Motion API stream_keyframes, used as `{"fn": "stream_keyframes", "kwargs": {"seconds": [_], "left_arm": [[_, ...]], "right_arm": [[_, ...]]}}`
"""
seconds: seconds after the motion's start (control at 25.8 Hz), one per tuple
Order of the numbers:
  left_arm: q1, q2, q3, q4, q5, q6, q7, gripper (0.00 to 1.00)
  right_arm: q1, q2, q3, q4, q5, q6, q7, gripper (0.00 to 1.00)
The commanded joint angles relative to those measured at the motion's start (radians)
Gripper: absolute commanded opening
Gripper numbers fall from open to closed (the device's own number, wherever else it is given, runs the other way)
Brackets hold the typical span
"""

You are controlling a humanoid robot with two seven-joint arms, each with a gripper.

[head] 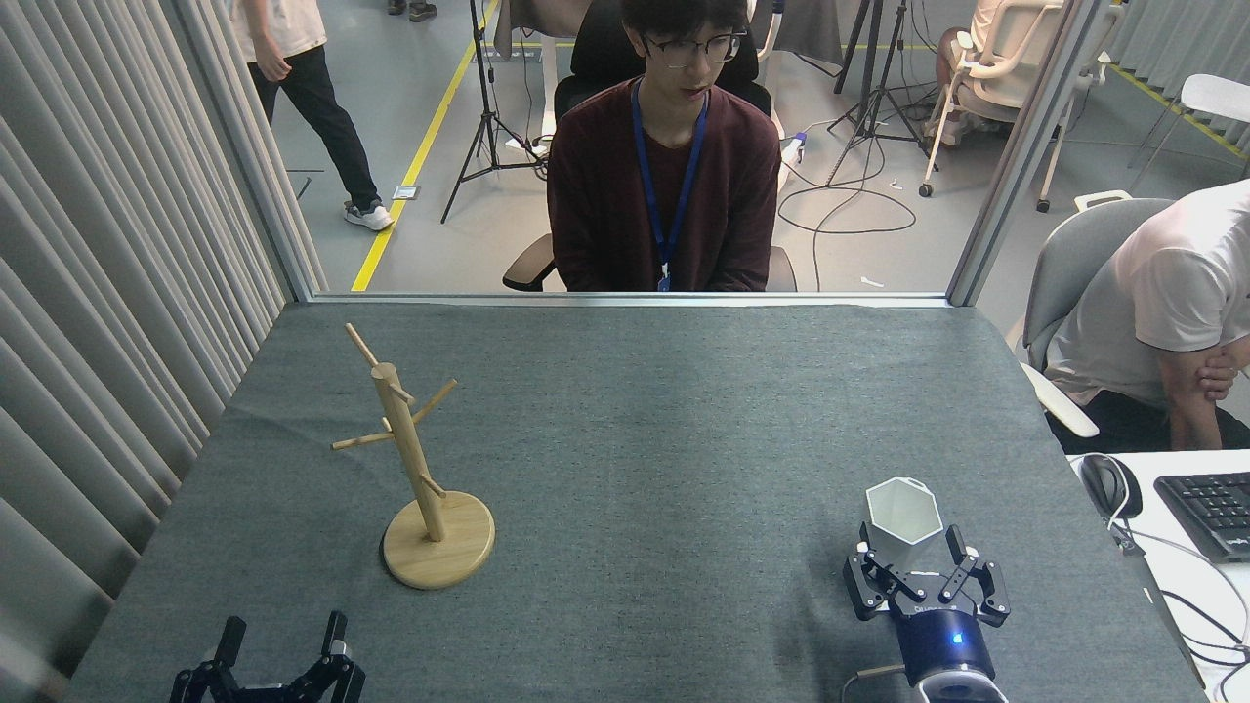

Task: Hang cup on storage rack
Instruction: 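Close the right gripper around the white cup's rim, then lift the cup and carry it toward the left gripper near the stand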

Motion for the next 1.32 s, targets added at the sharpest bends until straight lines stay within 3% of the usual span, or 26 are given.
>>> {"fn": "stream_keyframes", "kwargs": {"seconds": [0.0,0.58,0.7,0.85,1.01,1.16,1.28], "left_arm": [[-0.001,0.000,0.000,0.002,-0.002,0.000,0.005,0.99],[0.002,0.003,0.003,-0.004,-0.006,0.004,0.014,0.99],[0.005,0.014,0.002,-0.007,-0.011,0.001,0.014,0.99],[0.006,0.014,0.002,-0.009,-0.011,0.000,0.014,0.99],[0.008,0.022,-0.003,-0.029,-0.014,-0.010,0.015,0.99],[0.003,0.040,-0.008,-0.029,-0.015,-0.037,0.015,0.99],[-0.003,0.041,-0.038,-0.024,-0.020,-0.051,0.015,0.99]], "right_arm": [[-0.034,-0.001,0.002,0.041,0.001,-0.001,-0.004,0.98],[-0.118,0.000,0.002,0.203,-0.008,0.013,-0.011,0.97],[-0.132,-0.004,0.002,0.228,-0.005,0.021,-0.011,0.73],[-0.123,0.000,0.002,0.222,-0.008,0.022,-0.011,0.58],[-0.102,0.003,0.000,0.157,-0.011,0.012,-0.011,0.57],[-0.040,0.028,0.005,-0.014,-0.011,0.010,-0.007,0.57],[-0.003,0.079,0.066,-0.136,0.002,0.012,-0.002,0.57]]}}
